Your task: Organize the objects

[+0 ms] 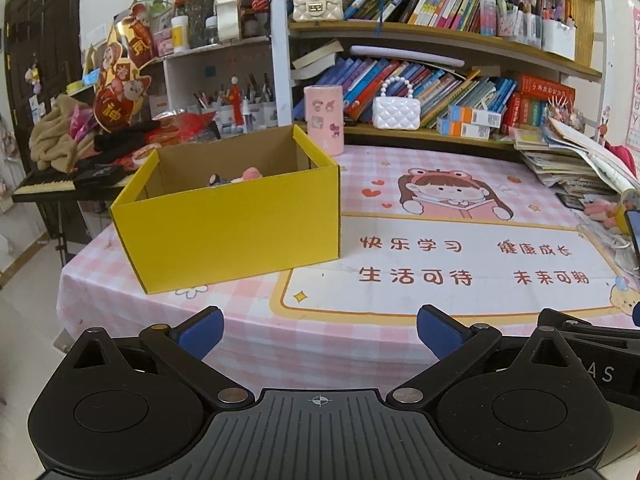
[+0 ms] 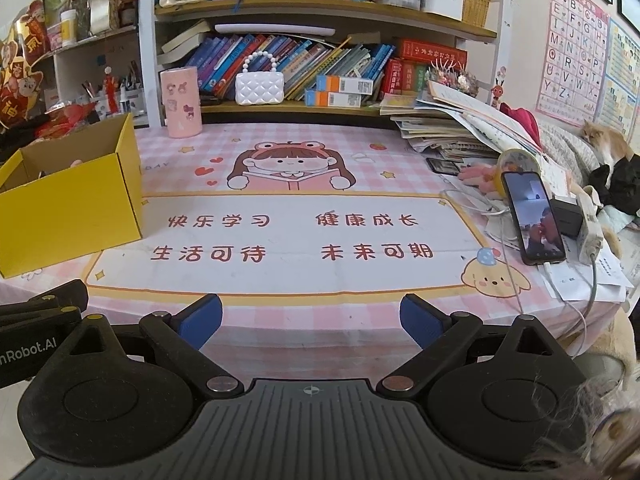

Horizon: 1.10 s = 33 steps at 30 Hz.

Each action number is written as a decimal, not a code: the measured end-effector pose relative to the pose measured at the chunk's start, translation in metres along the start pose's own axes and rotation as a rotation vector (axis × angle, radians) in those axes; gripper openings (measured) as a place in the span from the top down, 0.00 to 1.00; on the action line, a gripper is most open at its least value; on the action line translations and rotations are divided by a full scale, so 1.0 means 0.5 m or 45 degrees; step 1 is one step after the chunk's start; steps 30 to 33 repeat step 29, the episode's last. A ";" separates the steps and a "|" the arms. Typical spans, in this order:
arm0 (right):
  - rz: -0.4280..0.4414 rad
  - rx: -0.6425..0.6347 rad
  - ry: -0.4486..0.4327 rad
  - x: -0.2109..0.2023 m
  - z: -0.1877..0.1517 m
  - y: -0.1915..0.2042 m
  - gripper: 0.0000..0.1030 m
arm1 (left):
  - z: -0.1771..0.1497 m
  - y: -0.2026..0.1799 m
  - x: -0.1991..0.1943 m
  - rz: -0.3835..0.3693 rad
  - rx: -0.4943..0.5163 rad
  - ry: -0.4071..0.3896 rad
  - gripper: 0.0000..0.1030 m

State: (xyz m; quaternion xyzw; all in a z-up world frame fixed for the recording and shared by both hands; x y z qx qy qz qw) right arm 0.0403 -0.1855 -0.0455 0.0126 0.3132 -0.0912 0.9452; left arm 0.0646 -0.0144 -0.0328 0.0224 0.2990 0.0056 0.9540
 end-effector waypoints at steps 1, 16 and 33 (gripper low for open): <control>-0.003 -0.002 0.000 0.001 0.001 0.000 0.07 | 0.000 -0.001 0.000 0.006 0.005 -0.002 0.00; -0.036 -0.026 0.012 0.009 -0.005 0.001 0.07 | -0.003 -0.002 0.005 0.053 0.015 0.025 0.00; -0.031 -0.035 0.027 0.012 -0.008 0.002 0.07 | -0.001 0.005 0.002 0.056 -0.022 0.010 0.00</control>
Point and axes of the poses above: each gripper's, at about its wrist camera, not at the fingertips, and x roughly the way its jaws point, y to its left, z to its top, the point moved 7 cm from there along x, roughly the way its jaws point
